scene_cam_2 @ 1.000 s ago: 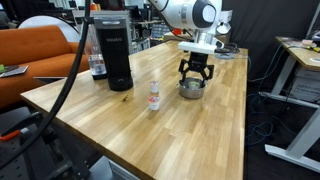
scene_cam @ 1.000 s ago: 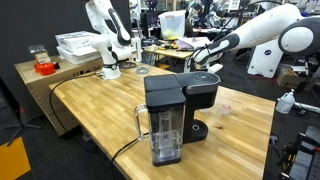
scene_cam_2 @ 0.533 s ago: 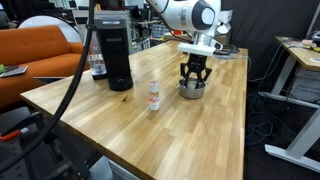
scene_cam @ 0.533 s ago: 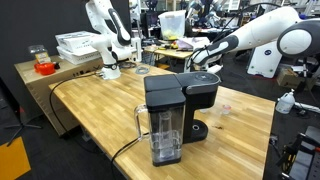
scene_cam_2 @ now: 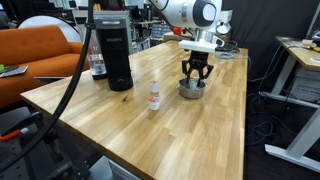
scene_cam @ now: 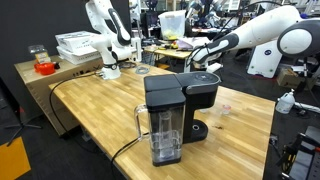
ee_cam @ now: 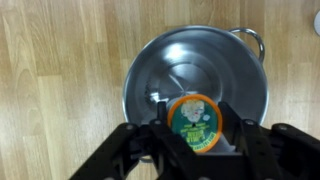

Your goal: Take the coffee pot out of the pot and put it on the table then open and close the coffee machine chamber

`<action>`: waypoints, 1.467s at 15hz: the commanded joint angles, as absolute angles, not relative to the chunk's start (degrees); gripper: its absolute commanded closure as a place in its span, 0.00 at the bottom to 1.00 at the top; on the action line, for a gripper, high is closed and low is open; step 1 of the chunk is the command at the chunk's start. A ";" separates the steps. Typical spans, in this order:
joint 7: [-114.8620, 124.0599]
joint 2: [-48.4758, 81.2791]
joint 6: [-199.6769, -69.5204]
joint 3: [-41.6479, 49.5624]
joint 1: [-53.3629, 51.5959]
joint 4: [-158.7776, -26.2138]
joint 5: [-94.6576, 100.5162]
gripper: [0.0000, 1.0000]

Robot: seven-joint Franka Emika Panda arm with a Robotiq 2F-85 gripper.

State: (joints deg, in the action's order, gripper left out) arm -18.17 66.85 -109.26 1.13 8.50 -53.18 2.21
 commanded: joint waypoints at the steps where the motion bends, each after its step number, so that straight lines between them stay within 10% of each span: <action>1: -19.45 63.76 -109.38 1.10 8.61 -55.05 2.51 0.72; 22: -11.00 23.58 -119.87 1.20 8.42 -110.89 -2.28 0.72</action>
State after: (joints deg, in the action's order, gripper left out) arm -11.42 30.59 -113.85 1.11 8.50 -99.87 -0.83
